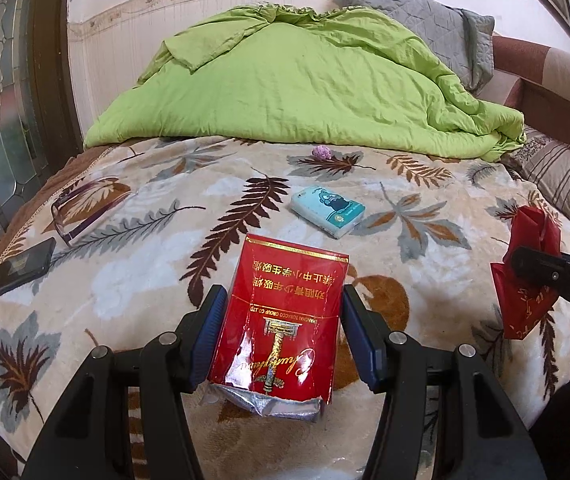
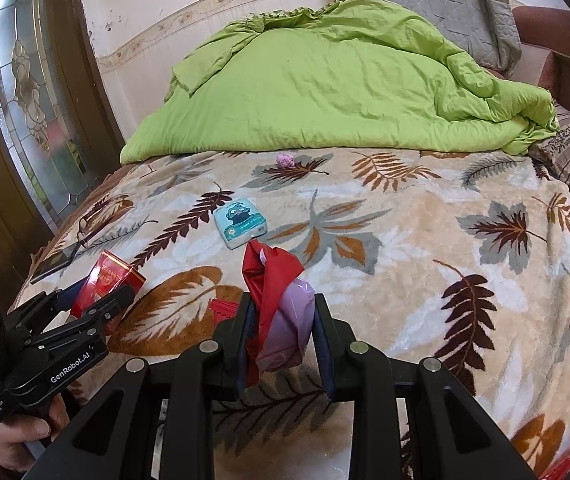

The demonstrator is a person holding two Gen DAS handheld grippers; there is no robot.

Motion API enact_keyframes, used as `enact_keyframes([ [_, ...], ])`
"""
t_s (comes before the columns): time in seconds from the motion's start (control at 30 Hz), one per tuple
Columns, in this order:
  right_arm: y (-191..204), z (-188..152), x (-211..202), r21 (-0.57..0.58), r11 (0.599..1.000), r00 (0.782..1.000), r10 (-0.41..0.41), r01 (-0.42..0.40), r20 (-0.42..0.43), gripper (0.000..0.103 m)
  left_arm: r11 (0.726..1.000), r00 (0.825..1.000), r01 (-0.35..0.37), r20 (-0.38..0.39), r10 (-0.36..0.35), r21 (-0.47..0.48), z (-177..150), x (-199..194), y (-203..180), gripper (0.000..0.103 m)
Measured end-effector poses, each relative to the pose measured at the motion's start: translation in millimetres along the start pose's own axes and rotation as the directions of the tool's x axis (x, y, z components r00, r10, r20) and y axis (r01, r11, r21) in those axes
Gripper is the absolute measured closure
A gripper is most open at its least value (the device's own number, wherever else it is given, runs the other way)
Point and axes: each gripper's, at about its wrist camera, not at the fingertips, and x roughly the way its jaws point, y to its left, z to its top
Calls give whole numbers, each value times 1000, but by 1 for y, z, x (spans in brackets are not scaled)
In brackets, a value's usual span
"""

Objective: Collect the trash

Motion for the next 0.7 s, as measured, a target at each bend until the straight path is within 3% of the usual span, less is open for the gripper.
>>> enact_keyframes([
  [0.7,-2,-1,-2,13,1000,1000,1,-1,3,73,1000,1000,23,16,-23,14,0,-4,-5,47],
])
